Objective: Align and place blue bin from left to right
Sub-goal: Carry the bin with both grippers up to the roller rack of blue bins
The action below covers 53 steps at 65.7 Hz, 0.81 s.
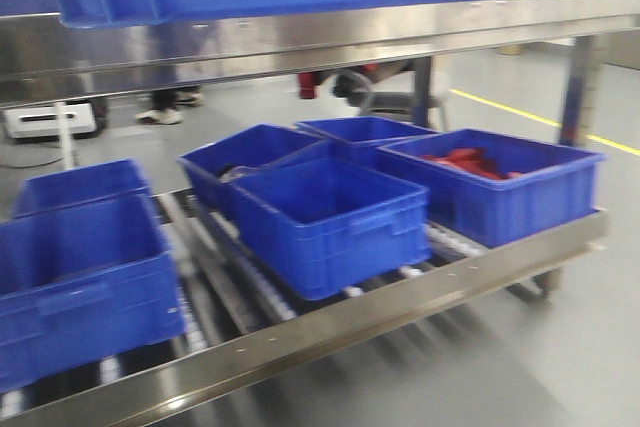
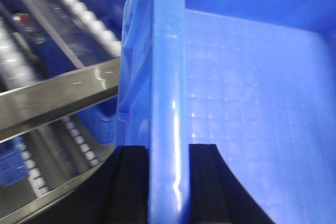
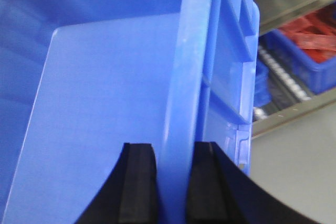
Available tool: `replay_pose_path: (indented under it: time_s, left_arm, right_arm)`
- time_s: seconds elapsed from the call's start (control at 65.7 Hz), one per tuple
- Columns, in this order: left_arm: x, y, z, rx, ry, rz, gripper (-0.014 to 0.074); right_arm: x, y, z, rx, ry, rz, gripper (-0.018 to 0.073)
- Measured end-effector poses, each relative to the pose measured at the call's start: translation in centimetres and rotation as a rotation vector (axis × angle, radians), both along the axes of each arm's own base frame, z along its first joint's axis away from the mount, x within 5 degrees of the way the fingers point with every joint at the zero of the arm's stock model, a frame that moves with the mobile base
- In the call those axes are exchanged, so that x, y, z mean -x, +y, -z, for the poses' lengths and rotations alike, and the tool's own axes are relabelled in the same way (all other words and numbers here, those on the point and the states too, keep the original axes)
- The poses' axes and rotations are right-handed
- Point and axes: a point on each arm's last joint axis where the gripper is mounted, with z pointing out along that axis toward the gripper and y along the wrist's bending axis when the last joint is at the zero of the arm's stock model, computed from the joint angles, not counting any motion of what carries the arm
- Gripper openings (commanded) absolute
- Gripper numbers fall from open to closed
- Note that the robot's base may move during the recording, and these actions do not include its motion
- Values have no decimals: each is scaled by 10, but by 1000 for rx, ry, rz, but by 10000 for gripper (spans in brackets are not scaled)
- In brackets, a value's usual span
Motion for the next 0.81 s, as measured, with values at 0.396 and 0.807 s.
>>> replay_pose_path:
  time_s: [0.396, 0.807]
  left_arm:
    - [0, 0, 0, 0, 0, 0, -111]
    - [0, 0, 0, -2, -1, -1, -111]
  right_arm:
    - [0, 0, 0, -2, 1, 1, -71]
    - [0, 0, 0, -2, 1, 1, -71]
